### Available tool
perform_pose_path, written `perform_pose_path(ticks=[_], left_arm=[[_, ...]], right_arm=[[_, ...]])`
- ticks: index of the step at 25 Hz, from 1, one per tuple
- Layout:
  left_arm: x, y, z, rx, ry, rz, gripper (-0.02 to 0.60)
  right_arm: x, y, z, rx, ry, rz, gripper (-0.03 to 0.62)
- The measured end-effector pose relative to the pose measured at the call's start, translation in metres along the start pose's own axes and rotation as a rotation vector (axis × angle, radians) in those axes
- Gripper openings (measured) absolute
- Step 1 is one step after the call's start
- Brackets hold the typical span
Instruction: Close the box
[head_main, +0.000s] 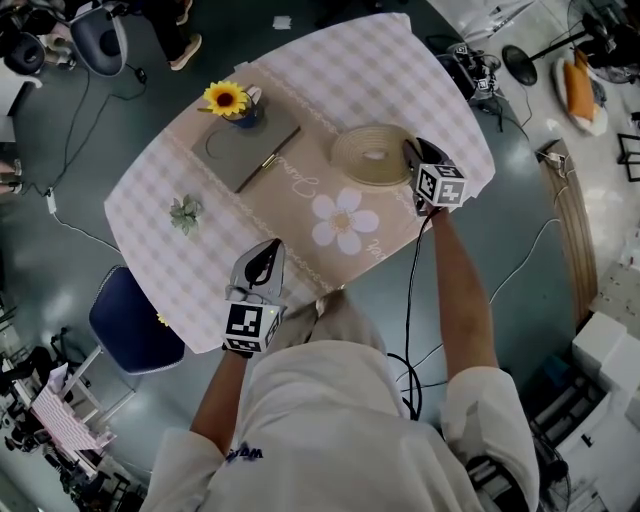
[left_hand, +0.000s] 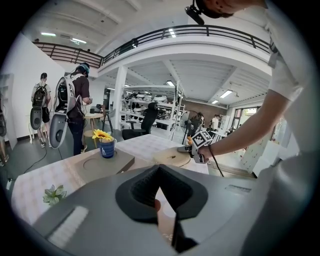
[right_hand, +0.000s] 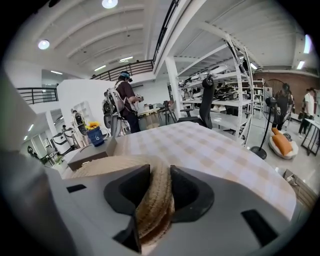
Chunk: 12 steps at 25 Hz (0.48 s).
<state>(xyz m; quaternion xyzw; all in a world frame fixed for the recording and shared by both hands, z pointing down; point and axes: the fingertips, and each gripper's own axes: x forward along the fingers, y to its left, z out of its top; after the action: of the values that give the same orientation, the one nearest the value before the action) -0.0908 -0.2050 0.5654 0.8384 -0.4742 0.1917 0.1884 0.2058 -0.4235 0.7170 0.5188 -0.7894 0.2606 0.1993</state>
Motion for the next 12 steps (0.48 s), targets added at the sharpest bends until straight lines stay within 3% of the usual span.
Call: perform_pose_path(ticks=[7,12], left_arm=[[-0.0012,-0.0004,-0.0008,-0.005,-0.001,0.005,0.002],[-0.0026,-0.0013,0.0017,-0.030,-0.011,0.005,0.002]], right_arm=[[0.0023,-0.0009,-0.0005,-0.014,0.009,0.010,0.129],[0.0028,0.0007,-0.0021,-0.090,0.056,0.023,0.132]])
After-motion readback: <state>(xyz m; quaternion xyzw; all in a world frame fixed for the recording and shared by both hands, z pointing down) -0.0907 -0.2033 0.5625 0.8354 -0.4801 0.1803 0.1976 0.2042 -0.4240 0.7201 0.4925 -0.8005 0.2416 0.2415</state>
